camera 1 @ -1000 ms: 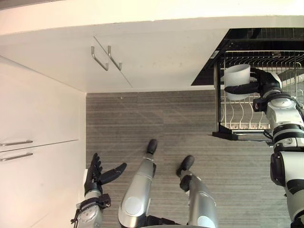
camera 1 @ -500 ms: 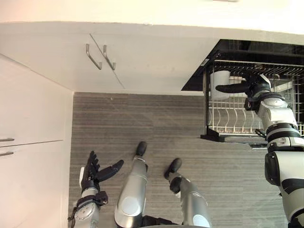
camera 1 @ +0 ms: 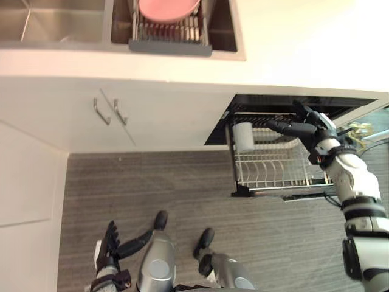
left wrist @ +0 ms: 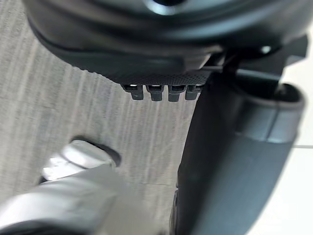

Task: Walk over to the sink, pick up the cup, carry it to the dishwasher, place the cup inside the dishwasher, then close the dishwasher door

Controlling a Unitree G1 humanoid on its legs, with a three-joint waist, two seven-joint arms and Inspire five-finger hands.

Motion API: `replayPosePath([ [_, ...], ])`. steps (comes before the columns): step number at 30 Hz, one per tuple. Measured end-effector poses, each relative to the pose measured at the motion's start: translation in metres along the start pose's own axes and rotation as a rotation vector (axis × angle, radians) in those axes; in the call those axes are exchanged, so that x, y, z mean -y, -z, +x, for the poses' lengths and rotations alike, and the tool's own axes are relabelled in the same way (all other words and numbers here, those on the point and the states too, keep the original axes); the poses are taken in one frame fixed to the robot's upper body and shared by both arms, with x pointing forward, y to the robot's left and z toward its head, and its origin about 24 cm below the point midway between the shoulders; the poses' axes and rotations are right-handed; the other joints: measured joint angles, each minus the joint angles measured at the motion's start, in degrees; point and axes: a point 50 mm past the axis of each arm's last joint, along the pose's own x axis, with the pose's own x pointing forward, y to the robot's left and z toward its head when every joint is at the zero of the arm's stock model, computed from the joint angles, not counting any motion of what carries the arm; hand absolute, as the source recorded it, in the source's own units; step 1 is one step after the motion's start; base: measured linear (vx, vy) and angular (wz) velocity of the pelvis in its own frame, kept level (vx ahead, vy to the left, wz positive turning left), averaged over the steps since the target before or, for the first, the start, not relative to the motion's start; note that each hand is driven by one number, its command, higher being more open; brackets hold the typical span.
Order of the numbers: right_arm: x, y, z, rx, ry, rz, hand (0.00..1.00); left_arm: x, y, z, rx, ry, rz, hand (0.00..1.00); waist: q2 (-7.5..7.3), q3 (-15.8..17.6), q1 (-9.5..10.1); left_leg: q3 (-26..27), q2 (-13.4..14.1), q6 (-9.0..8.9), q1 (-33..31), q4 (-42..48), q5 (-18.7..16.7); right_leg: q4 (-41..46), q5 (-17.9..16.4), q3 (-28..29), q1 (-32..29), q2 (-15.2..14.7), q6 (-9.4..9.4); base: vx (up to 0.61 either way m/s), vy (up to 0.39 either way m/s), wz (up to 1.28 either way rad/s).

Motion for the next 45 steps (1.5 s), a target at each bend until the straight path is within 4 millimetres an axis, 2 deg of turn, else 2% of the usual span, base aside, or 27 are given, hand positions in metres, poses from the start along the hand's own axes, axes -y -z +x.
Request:
replayPosePath([
  [3, -0.031, 0.024, -0.031, 0.054, -0.079, 0.109, 1.00, -0.011, 0.025, -0.009, -0.087, -0.089, 0.008, 1.00, 0.33, -3.9, -2.20, 0.8, -0.1, 0.23, 2.9, -1.7, -0.2, -1.4, 0.0, 0.9, 2.1, 0.0, 0.05, 0.11, 0.013, -0.16],
  [6, -0.055, 0.045, -0.064, 0.093, -0.102, 0.223, 1.00, -0.015, 0.040, -0.014, -0.132, -0.137, -0.001, 1.00, 0.78, -6.6, -4.07, 1.5, 0.0, 0.25, 4.3, -2.6, -0.4, -2.0, 0.0, 1.6, 3.1, 0.1, 0.15, 0.03, 0.010, -0.11],
  [8, -0.062, 0.050, -0.085, 0.144, -0.071, 0.284, 1.00, -0.017, 0.048, -0.019, -0.156, -0.169, -0.029, 1.00, 1.29, -8.0, -4.83, 2.0, -0.1, 0.29, 5.0, -3.3, -0.4, -2.0, -0.1, 2.1, 3.2, 0.0, 0.22, 0.00, 0.020, -0.13],
  [11, -0.064, 0.044, -0.112, 0.268, -0.019, 0.318, 1.00, -0.018, 0.061, -0.028, -0.201, -0.197, -0.050, 1.00, 2.42, -9.7, -5.92, 3.7, -0.1, 0.55, 6.8, -4.1, -0.6, -2.0, 0.0, 3.7, 3.8, -0.2, 0.35, 0.00, 0.030, -0.26],
  [13, -0.063, 0.036, -0.120, 0.364, -0.009, 0.307, 1.00, -0.018, 0.066, -0.033, -0.214, -0.195, -0.037, 1.00, 3.10, -10.5, -7.34, 5.2, -0.2, 0.66, 8.3, -4.1, -0.9, -2.0, 0.1, 5.3, 4.5, -0.2, 0.51, 0.00, 0.035, -0.36],
  [15, -0.063, 0.033, -0.123, 0.400, -0.007, 0.302, 1.00, -0.017, 0.067, -0.033, -0.214, -0.186, -0.011, 1.00, 3.62, -11.2, -8.05, 5.7, -0.3, 0.69, 9.1, -4.3, -1.0, -2.1, 0.2, 5.7, 4.9, -0.2, 0.59, -0.01, 0.027, -0.24],
  [19, -0.068, 0.030, -0.125, 0.418, -0.054, 0.299, 1.00, -0.008, 0.062, -0.028, -0.213, -0.175, 0.006, 1.00, 5.23, -12.1, -8.07, 6.6, -0.4, 0.72, 11.5, -5.3, -1.0, -2.8, 0.3, 6.5, 6.7, -0.2, 0.78, -0.01, 0.012, -0.10],
  [23, -0.071, 0.030, -0.124, 0.413, -0.094, 0.292, 1.00, -0.004, 0.061, -0.025, -0.209, -0.160, 0.009, 1.00, 6.02, -12.8, -8.00, 5.2, -0.9, 0.78, 11.8, -5.6, -0.9, -3.7, 0.4, 4.6, 8.6, -0.5, 0.93, 0.00, -0.002, 0.24],
  [25, -0.067, 0.027, -0.124, 0.418, -0.095, 0.263, 1.00, -0.005, 0.056, -0.023, -0.187, -0.152, 0.027, 1.00, 6.23, -12.7, -7.96, 5.4, -1.2, 2.03, 10.6, -4.4, -2.3, -3.7, -0.1, 0.5, 10.3, -1.5, 1.45, -0.02, 0.007, 0.80],
  [26, -0.065, 0.026, -0.124, 0.421, -0.087, 0.256, 1.00, -0.004, 0.055, -0.022, -0.183, -0.148, 0.031, 1.00, 6.23, -12.6, -8.03, 8.6, -0.3, 2.75, 10.5, -3.6, -2.9, -3.7, -0.3, -1.0, 11.0, -2.0, 1.75, 0.02, 0.027, 1.27],
  [27, -0.056, 0.023, -0.125, 0.431, -0.051, 0.229, 1.00, -0.001, 0.054, -0.020, -0.174, -0.131, 0.054, 1.00, 6.58, -12.6, -8.24, 14.9, 1.7, 2.86, 9.8, -1.1, -2.6, -3.4, -0.9, -4.6, 12.4, -3.0, 2.55, 0.03, 0.018, 1.22],
  [28, -0.051, 0.020, -0.125, 0.436, -0.036, 0.209, 1.00, 0.001, 0.054, -0.021, -0.173, -0.121, 0.062, 1.00, 6.96, -12.5, -8.22, 15.3, 1.8, 1.24, 9.3, -0.1, -2.1, -2.8, -1.4, -6.0, 12.9, -3.4, 3.08, 0.04, 0.110, 1.31],
  [29, -0.046, 0.016, -0.120, 0.444, -0.023, 0.187, 1.00, 0.005, 0.056, -0.023, -0.179, -0.114, 0.063, 1.00, 7.87, -12.7, -7.85, 14.0, 0.7, 1.13, 9.5, -0.1, -1.9, -1.3, -2.3, -7.6, 13.4, -4.5, 3.91, 0.02, 0.167, 0.88],
  [31, -0.046, 0.012, -0.114, 0.461, -0.032, 0.187, 1.00, 0.004, 0.060, -0.026, -0.192, -0.115, 0.071, 1.00, 7.97, -12.7, -6.77, 12.9, -1.5, 2.18, 10.8, -2.3, -1.5, 0.8, -3.3, -8.8, 13.8, -6.7, 4.88, 0.01, 0.181, 0.53],
  [33, -0.046, 0.012, -0.113, 0.460, -0.034, 0.191, 1.00, 0.001, 0.066, -0.030, -0.215, -0.119, 0.077, 1.00, 8.00, -12.6, -6.62, 12.0, -3.3, 2.97, 13.2, -5.8, -1.5, 8.3, -5.5, -9.4, 12.3, -9.8, 5.11, -0.01, 0.147, 0.46],
  [34, -0.043, 0.015, -0.116, 0.448, -0.004, 0.196, 1.00, 0.003, 0.069, -0.032, -0.234, -0.113, 0.084, 1.00, 8.45, -12.3, -7.68, 10.8, -3.2, 3.66, 14.5, -7.2, -1.1, 18.1, -5.7, -8.7, 9.2, -11.9, 4.76, -0.01, 0.152, 0.51],
  [35, -0.043, 0.016, -0.116, 0.446, 0.002, 0.198, 1.00, 0.002, 0.070, -0.032, -0.235, -0.112, 0.086, 1.00, 8.42, -12.3, -7.97, 10.7, -3.2, 3.91, 14.7, -7.4, -0.9, 20.6, -5.7, -8.4, 8.2, -12.4, 4.43, 0.00, 0.171, 0.55],
  [36, -0.043, 0.016, -0.117, 0.450, 0.019, 0.208, 1.00, 0.002, 0.071, -0.032, -0.240, -0.097, 0.102, 1.00, 8.44, -12.2, -8.54, 9.8, -3.4, 4.39, 15.1, -7.6, -0.6, 29.7, -4.9, -4.8, 4.1, -13.9, 2.42, 0.02, 0.093, 0.33],
  [37, -0.043, 0.017, -0.117, 0.454, 0.028, 0.215, 1.00, 0.000, 0.070, -0.031, -0.235, -0.088, 0.124, 1.00, 8.39, -12.0, -9.08, 8.9, -3.2, 4.89, 15.2, -7.8, -0.5, 33.8, -6.0, -1.1, 1.0, -13.7, 1.51, 0.06, 0.069, 0.50],
  [38, -0.042, 0.018, -0.119, 0.457, 0.034, 0.216, 1.00, -0.001, 0.067, -0.028, -0.225, -0.082, 0.147, 1.00, 8.10, -11.9, -10.03, 7.6, -2.9, 5.14, 14.9, -7.9, -0.4, 34.7, -7.7, 1.4, -0.2, -12.1, 1.91, 0.10, 0.025, 0.64],
  [39, -0.040, 0.018, -0.121, 0.463, 0.046, 0.208, 1.00, 0.001, 0.063, -0.024, -0.209, -0.069, 0.167, 1.00, 7.78, -11.8, -10.87, 6.2, -2.3, 5.42, 14.7, -8.0, 0.1, 32.6, -9.3, 3.5, -0.9, -9.7, 2.25, 0.16, 0.003, 0.64],
  [40, -0.040, 0.018, -0.121, 0.465, 0.045, 0.207, 1.00, 0.001, 0.059, -0.020, -0.199, -0.061, 0.173, 1.00, 7.55, -11.9, -11.11, 5.6, -1.9, 4.68, 14.7, -7.9, 0.7, 27.8, -10.2, 4.5, -1.1, -7.4, 2.11, 0.15, -0.018, 0.45],
  [41, -0.040, 0.017, -0.121, 0.467, 0.043, 0.206, 1.00, 0.001, 0.058, -0.019, -0.198, -0.060, 0.174, 1.00, 7.48, -11.9, -11.13, 5.3, -1.8, 4.63, 14.7, -8.0, 0.7, 24.9, -10.3, 4.9, -1.1, -6.4, 1.96, 0.16, -0.057, 0.26],
  [42, -0.040, 0.017, -0.121, 0.472, 0.045, 0.205, 1.00, 0.003, 0.054, -0.014, -0.184, -0.052, 0.176, 1.00, 7.30, -12.0, -11.21, 4.8, -1.8, 4.48, 14.5, -8.0, 0.7, 19.0, -10.0, 5.6, -0.9, -4.8, 1.61, 0.14, -0.087, 0.22],
  [43, -0.040, 0.016, -0.121, 0.474, 0.044, 0.206, 1.00, 0.005, 0.048, -0.009, -0.166, -0.049, 0.178, 1.00, 6.43, -12.1, -11.19, 4.9, -2.4, 3.76, 14.3, -7.6, 0.3, 13.1, -6.0, 5.8, -0.2, -4.0, 0.58, 0.13, -0.094, 0.21],
  [44, -0.040, 0.016, -0.121, 0.474, 0.045, 0.206, 1.00, 0.004, 0.046, -0.007, -0.158, -0.049, 0.179, 1.00, 6.03, -12.0, -11.21, 4.8, -2.8, 3.37, 14.4, -7.5, 0.0, 11.8, -4.0, 5.7, 0.0, -4.2, 0.96, 0.13, -0.116, 0.06],
  [45, -0.039, 0.017, -0.120, 0.466, 0.050, 0.207, 1.00, 0.005, 0.045, -0.005, -0.157, -0.048, 0.177, 1.00, 6.42, -12.2, -11.11, 4.9, -2.4, 2.68, 14.7, -7.3, -0.6, 9.2, -4.1, 6.0, 1.8, -3.5, 1.54, 0.14, -0.150, -0.04],
])
